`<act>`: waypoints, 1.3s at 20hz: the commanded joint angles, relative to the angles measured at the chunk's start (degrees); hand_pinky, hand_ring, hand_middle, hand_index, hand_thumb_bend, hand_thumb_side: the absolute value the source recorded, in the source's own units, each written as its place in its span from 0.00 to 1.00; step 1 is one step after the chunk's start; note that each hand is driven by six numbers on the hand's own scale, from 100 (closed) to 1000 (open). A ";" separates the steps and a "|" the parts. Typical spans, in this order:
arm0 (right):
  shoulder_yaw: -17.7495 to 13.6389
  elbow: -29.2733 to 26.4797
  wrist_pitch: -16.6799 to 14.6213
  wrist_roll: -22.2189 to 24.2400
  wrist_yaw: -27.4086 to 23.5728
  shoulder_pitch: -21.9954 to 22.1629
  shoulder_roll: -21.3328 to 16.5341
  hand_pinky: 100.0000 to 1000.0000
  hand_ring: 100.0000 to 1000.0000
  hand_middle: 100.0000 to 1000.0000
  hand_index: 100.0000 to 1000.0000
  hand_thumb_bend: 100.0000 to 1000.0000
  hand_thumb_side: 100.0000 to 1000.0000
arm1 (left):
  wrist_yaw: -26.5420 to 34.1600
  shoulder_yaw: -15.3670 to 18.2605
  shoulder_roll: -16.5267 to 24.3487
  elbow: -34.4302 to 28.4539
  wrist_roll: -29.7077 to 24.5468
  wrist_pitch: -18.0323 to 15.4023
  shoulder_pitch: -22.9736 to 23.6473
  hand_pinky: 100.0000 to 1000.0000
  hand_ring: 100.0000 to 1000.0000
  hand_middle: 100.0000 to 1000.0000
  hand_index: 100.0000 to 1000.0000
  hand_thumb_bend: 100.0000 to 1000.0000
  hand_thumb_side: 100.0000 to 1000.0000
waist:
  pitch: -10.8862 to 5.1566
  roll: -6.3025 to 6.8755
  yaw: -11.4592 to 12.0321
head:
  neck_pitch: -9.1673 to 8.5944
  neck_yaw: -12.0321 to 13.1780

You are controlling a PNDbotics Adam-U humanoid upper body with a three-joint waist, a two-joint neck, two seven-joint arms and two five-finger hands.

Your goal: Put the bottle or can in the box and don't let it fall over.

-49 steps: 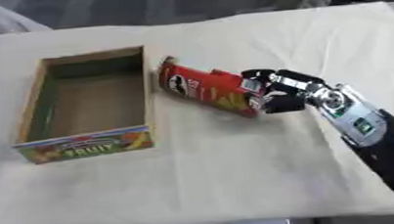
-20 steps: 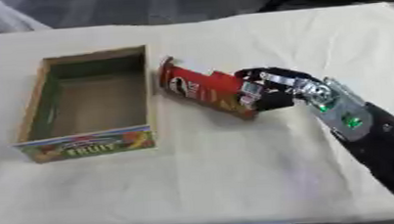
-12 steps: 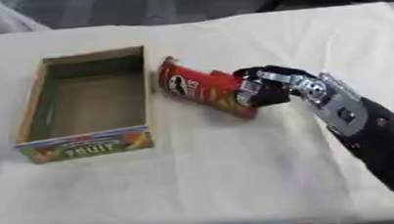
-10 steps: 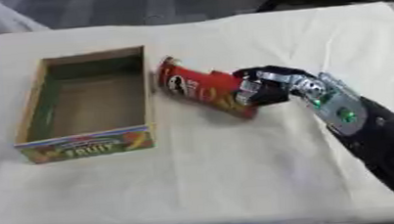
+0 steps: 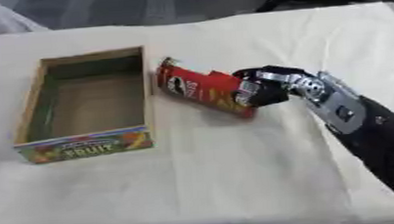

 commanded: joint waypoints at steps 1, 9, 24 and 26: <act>1.33 1.59 0.91 1.15 -0.03 0.19 -0.58 0.79 1.00 1.00 1.00 0.00 0.52 | -0.28 0.85 1.09 -0.94 -0.18 -0.09 -0.84 0.35 0.78 0.80 0.67 0.21 0.50 | 0.24 0.12 -0.03 | 0.31 -0.32; 2.03 2.07 1.21 1.91 1.09 -0.05 -0.48 0.76 1.00 1.00 1.00 0.00 0.50 | -0.34 1.01 1.08 -1.02 -0.15 -0.12 -0.81 0.35 0.78 0.80 0.67 0.20 0.50 | 0.27 0.20 -0.07 | 0.31 -0.78; 2.88 3.33 1.74 3.81 2.80 -0.33 -0.06 0.69 1.00 1.00 1.00 0.00 0.44 | -0.20 1.29 1.08 -1.10 0.08 -0.38 -0.85 0.35 0.78 0.80 0.67 0.20 0.50 | 0.33 0.26 -0.04 | 0.31 -1.17; 3.18 3.59 1.76 4.33 2.83 -0.34 0.00 0.69 1.00 1.00 1.00 0.00 0.41 | -0.24 1.30 1.07 -1.12 0.06 -0.40 -0.86 0.35 0.79 0.80 0.67 0.20 0.50 | 0.30 0.25 -0.01 | 0.31 -1.17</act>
